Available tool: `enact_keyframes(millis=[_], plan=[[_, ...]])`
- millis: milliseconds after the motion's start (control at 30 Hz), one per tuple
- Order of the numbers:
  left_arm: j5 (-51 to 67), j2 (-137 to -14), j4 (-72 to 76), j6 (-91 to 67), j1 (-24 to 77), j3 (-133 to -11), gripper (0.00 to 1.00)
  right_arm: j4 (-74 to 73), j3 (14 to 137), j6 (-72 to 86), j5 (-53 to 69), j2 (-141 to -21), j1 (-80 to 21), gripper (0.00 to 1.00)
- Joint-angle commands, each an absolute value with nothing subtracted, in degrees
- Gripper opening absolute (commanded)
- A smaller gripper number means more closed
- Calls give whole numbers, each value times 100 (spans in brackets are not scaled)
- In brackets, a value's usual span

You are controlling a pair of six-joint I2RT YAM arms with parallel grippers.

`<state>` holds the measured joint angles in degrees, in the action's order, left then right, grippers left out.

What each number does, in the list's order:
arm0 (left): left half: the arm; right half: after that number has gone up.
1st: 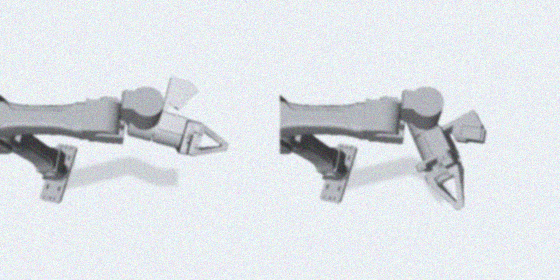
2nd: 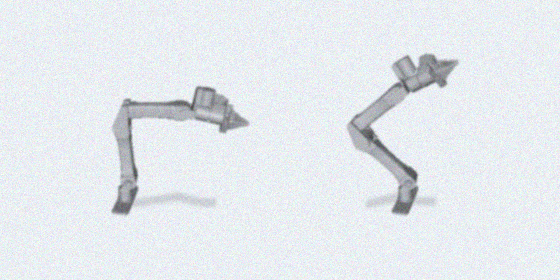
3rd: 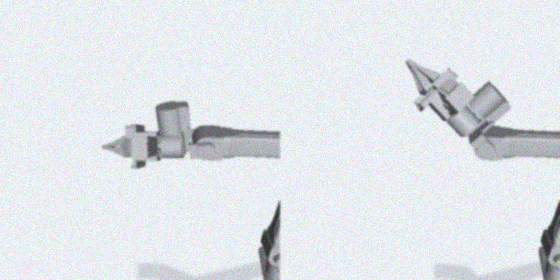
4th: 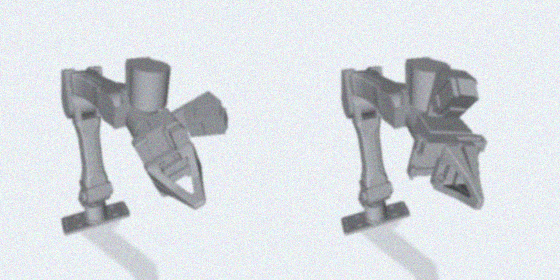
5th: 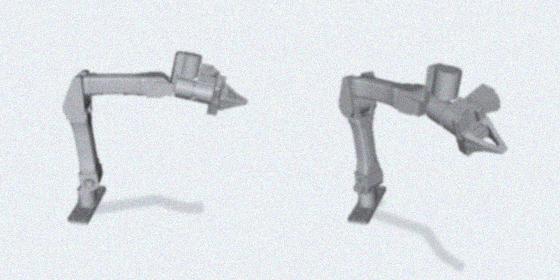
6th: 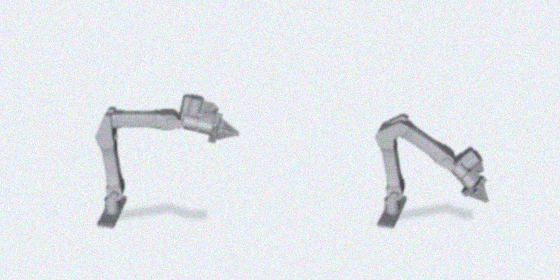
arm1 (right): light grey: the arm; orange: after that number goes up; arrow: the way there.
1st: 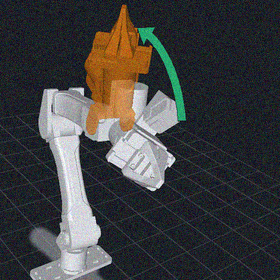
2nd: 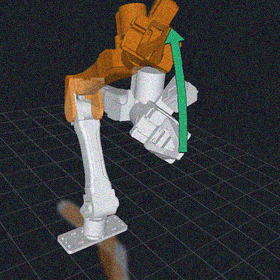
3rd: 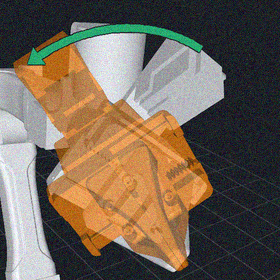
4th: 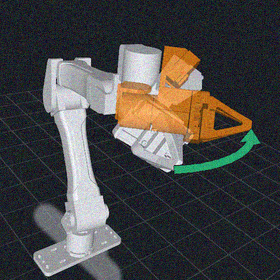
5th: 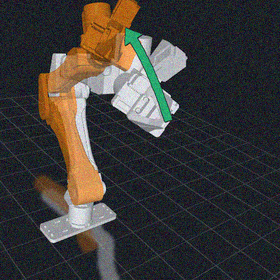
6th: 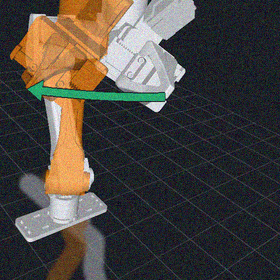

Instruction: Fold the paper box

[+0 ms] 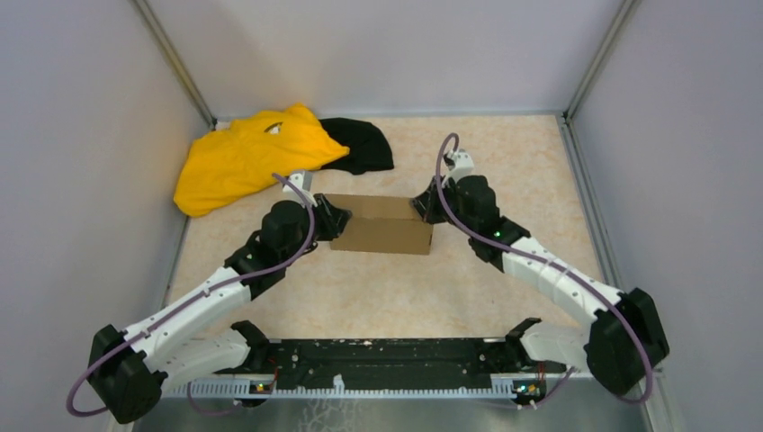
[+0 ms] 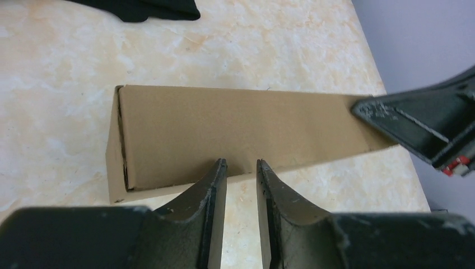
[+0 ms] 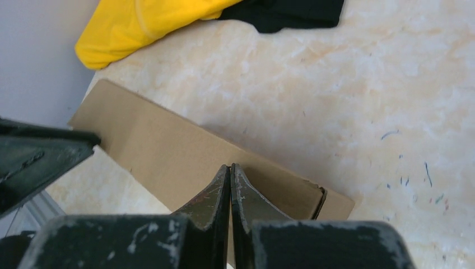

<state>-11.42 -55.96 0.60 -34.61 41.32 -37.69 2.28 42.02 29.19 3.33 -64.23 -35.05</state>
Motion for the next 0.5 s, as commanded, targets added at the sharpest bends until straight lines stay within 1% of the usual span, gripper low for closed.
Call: enact_keyframes(millis=[0,67,167,300,467], plan=[[-635,-5798,-1180,-3488,4263,-3671,32,-181,4544,2502,1012,-7507,-3463,0],[-667,-5798,-1235,-3489,4267,-3742,33,-166,4860,2353,1093,-7728,-3402,0],[-714,-5784,-1292,-3395,4263,-3844,34,-431,5346,2148,953,-7670,-3384,0],[-819,-5790,-1342,-3281,4263,-3945,37,-948,5909,1892,552,-7293,-3384,0],[-852,-5874,-1361,-3238,4263,-4026,37,-1565,6239,1711,39,-6744,-3384,1]])
